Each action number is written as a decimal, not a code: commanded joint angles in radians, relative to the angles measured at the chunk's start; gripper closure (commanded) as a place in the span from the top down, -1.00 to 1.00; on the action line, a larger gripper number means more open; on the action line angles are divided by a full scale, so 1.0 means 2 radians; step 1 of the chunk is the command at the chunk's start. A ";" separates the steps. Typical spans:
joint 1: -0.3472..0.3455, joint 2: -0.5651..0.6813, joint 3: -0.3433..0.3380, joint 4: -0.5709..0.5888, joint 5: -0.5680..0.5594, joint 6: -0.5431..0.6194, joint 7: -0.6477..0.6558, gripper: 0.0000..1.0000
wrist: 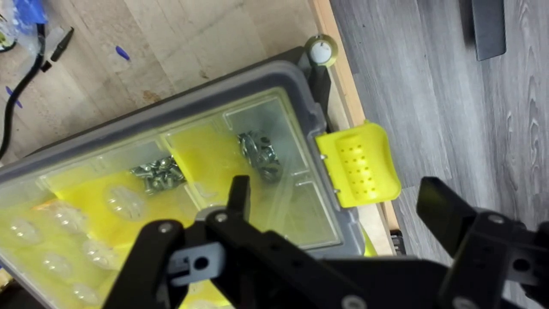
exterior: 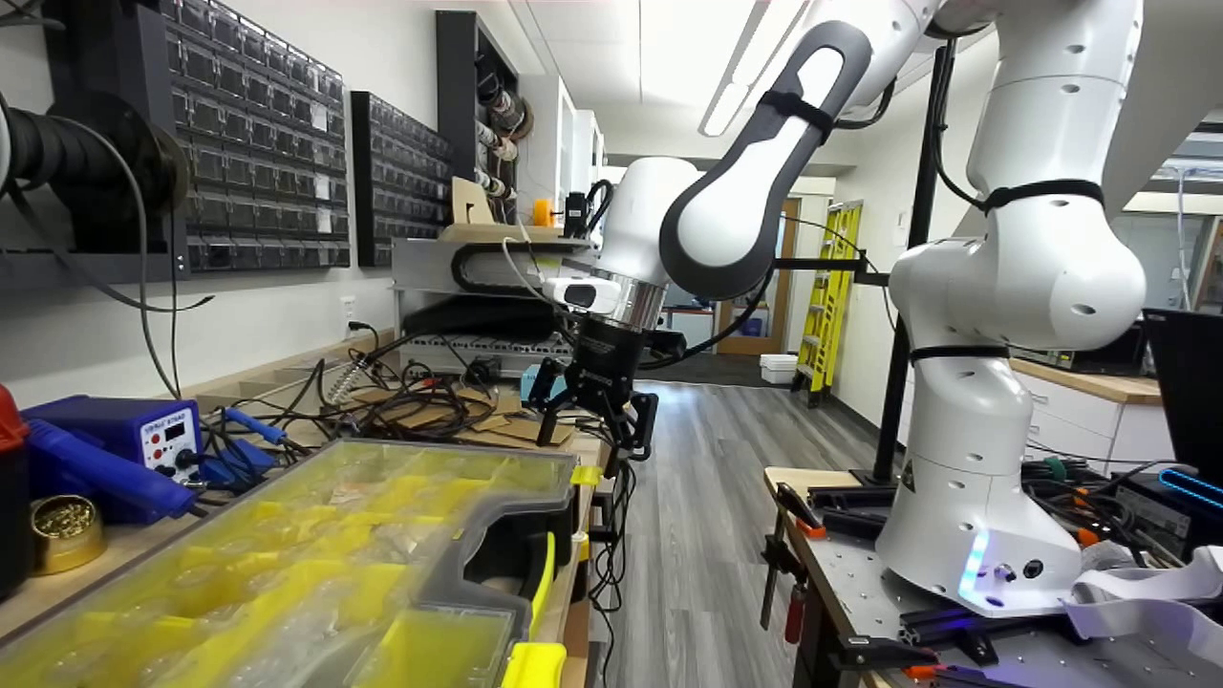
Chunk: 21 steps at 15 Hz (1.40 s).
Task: Open the lid of the black briefcase
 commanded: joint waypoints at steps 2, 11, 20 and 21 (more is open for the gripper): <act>0.001 -0.002 0.000 -0.001 0.001 -0.002 -0.003 1.00; -0.015 0.004 0.000 -0.001 -0.036 -0.014 -0.002 1.00; -0.029 0.029 0.017 0.000 -0.028 -0.015 -0.006 1.00; -0.030 0.020 0.019 -0.010 -0.027 -0.012 -0.004 0.50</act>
